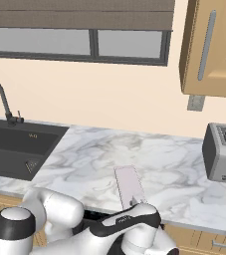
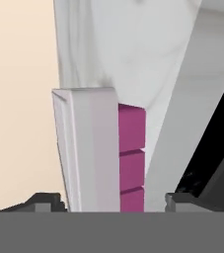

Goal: The ice cube tray has been filled with water. Take the tray and place it in the freezer to make ice. Close the freezer door after placing the tray.

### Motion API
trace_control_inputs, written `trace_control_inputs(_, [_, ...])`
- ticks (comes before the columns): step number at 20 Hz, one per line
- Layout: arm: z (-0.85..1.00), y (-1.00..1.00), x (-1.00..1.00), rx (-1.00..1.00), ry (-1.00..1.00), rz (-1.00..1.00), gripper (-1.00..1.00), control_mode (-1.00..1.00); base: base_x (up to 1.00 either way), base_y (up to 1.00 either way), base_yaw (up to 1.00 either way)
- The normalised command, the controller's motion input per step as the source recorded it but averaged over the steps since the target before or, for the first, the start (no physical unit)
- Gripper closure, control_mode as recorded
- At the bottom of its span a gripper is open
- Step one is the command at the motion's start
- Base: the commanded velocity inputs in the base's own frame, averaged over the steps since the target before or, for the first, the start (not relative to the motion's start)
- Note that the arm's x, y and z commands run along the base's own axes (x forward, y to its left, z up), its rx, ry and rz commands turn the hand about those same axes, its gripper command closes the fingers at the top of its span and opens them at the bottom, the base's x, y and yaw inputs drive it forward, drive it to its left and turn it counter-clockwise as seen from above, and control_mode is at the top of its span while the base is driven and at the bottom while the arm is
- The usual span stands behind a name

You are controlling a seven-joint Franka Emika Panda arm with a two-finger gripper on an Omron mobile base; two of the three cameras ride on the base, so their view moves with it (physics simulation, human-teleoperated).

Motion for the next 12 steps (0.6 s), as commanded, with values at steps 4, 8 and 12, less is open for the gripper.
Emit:
trace_control_inputs(4, [-0.05, 0.01, 0.03, 0.0, 0.07, 0.0, 1.0, -1.0, 0.0, 0.0, 0.0])
trace_control_inputs(8, [-0.1, 0.0, 0.0, 0.0, 0.05, 0.0, 1.0, -1.0, 0.0, 0.0, 0.0])
trace_control_inputs(12, [-0.03, 0.0, 0.0, 0.0, 0.02, 0.0, 1.0, -1.0, 0.0, 0.0, 0.0])
